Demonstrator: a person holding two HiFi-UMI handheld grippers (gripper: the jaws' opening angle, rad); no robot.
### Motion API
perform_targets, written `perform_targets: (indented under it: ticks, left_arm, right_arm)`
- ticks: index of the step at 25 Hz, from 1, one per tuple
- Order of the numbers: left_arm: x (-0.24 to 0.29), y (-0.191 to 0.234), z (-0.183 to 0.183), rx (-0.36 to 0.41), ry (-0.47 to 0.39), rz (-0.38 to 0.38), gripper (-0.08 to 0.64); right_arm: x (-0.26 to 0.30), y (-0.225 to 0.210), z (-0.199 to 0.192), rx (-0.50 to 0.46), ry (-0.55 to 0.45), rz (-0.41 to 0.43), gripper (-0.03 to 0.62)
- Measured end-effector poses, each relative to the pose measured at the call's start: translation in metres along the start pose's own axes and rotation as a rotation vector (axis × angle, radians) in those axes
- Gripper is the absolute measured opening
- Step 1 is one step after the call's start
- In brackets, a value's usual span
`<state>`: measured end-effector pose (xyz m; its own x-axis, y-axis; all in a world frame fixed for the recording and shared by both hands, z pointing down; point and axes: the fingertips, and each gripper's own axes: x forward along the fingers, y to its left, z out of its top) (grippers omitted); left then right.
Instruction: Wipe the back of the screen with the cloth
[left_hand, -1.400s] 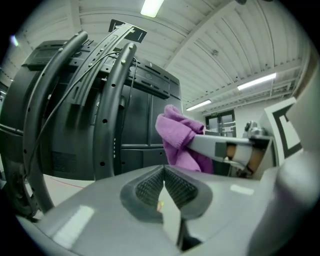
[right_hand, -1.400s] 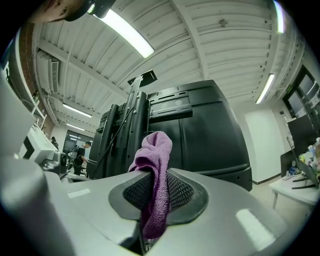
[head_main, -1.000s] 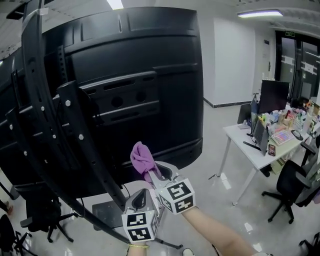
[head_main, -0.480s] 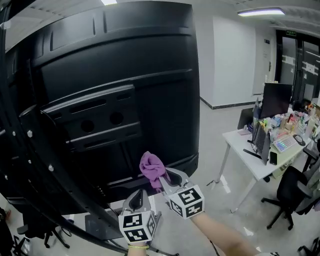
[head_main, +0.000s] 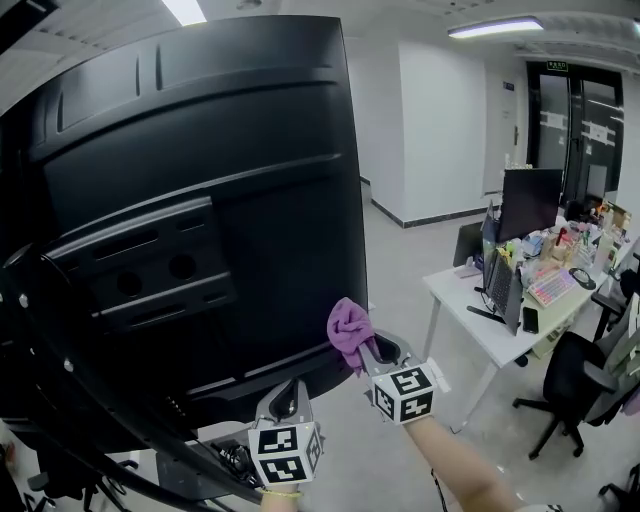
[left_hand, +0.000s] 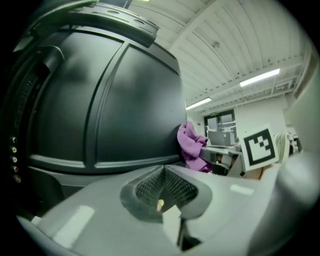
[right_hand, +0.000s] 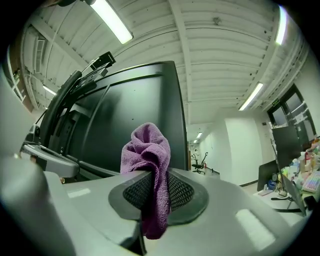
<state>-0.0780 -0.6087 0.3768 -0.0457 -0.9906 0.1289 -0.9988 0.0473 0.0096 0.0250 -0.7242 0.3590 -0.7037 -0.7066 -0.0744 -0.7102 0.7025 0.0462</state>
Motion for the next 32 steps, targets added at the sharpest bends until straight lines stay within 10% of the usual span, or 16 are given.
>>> perform_targets:
  ticks: [13, 32]
  left_arm:
    - [-0.009, 0.018, 0.046, 0.056, -0.020, 0.047, 0.008]
    - [-0.015, 0.039, 0.119, 0.147, -0.049, 0.102, 0.008]
  right_arm:
    - [0.010, 0.068, 0.076, -0.341, -0.007, 0.232, 0.054]
    - [0.050, 0.061, 0.387, -0.461, -0.258, 0.115, 0.054]
